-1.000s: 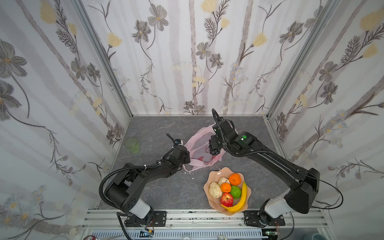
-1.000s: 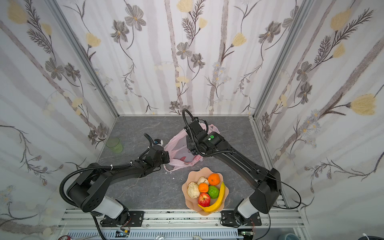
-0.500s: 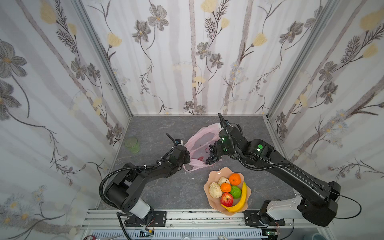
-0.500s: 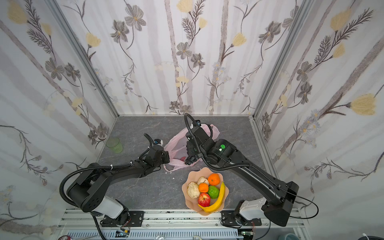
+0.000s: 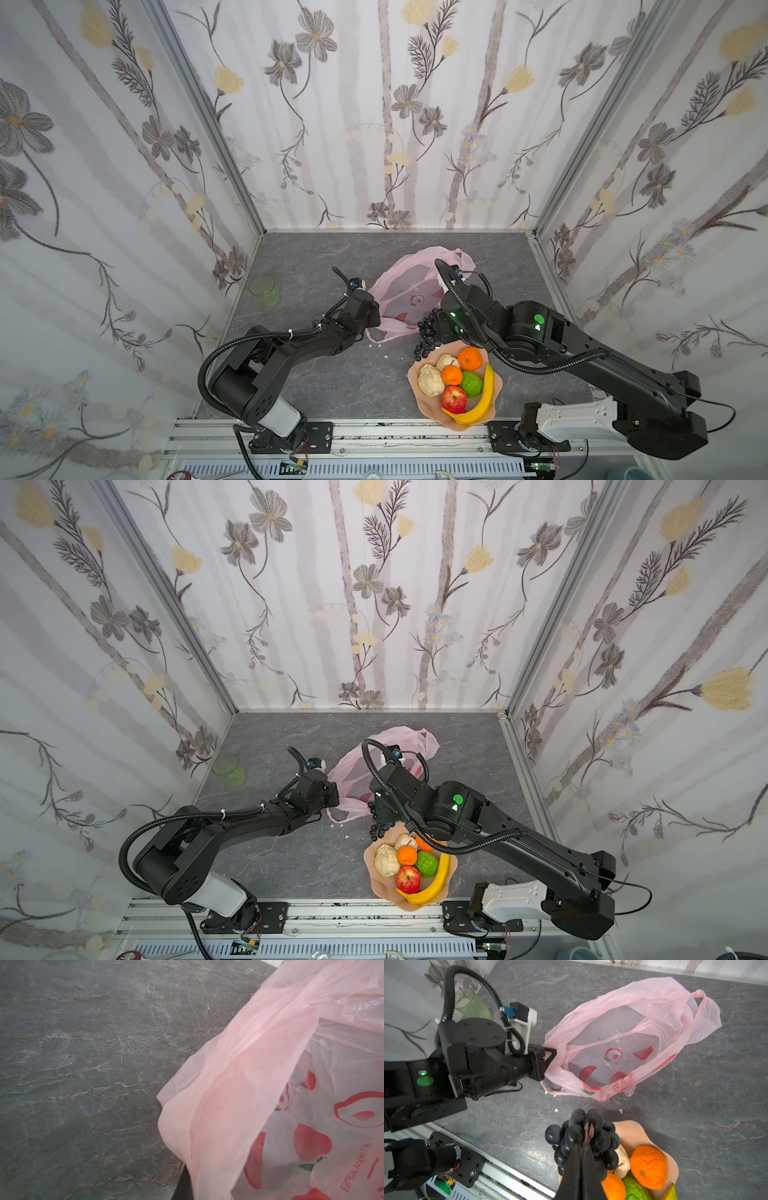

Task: Take the fake fruits out of the plastic bag
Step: 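Carry the grapes with the right gripper over the peach bowl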

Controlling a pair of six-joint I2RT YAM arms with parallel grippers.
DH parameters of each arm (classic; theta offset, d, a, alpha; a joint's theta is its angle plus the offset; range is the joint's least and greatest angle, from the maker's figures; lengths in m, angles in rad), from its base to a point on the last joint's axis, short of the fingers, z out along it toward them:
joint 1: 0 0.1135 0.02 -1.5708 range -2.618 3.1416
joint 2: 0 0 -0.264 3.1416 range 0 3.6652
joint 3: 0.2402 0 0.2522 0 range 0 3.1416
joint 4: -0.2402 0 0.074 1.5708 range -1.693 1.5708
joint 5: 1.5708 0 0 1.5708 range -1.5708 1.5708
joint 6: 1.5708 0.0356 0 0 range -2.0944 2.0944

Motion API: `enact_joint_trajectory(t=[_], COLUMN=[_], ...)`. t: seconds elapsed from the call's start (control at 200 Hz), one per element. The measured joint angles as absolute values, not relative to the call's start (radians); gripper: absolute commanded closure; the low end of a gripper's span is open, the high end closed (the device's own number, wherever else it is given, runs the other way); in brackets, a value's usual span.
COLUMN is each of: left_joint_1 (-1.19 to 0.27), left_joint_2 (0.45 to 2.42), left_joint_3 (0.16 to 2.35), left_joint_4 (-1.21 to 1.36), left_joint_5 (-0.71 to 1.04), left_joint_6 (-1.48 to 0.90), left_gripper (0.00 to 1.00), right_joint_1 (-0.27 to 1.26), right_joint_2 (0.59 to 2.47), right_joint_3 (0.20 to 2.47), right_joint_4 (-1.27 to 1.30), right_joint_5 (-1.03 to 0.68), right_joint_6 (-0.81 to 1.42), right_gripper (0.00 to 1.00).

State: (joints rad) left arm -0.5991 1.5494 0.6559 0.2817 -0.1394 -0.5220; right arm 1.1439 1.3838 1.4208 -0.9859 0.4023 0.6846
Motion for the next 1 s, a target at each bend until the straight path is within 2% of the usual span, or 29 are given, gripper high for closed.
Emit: enact_joint_trajectory(t=[0.325,0.624,0.999], left_joint_1=[-0.599,-0.599,-0.599], left_joint_2=[1.559,1.570,1.572], left_joint_3=[0.656,0.656,0.657], left_joint_4=[0.282,0.282,0.282], left_joint_5=[-0.154,-0.165,-0.169], left_joint_6=[-0.519,-0.516,-0.515], left_gripper=[0.92,0.92,0.92], right_joint_1=[1.277,1.312,1.347], right_joint_2=[1.349,1.343,1.348], right_joint_3=[1.316,1.271,1.319], right_joint_4=[-1.013,-0.970,-0.947], right_joint_5=[0.385,0.368,0.373], right_joint_6=[0.784,0.828,0.837], right_gripper=[1.00,1.00,0.99])
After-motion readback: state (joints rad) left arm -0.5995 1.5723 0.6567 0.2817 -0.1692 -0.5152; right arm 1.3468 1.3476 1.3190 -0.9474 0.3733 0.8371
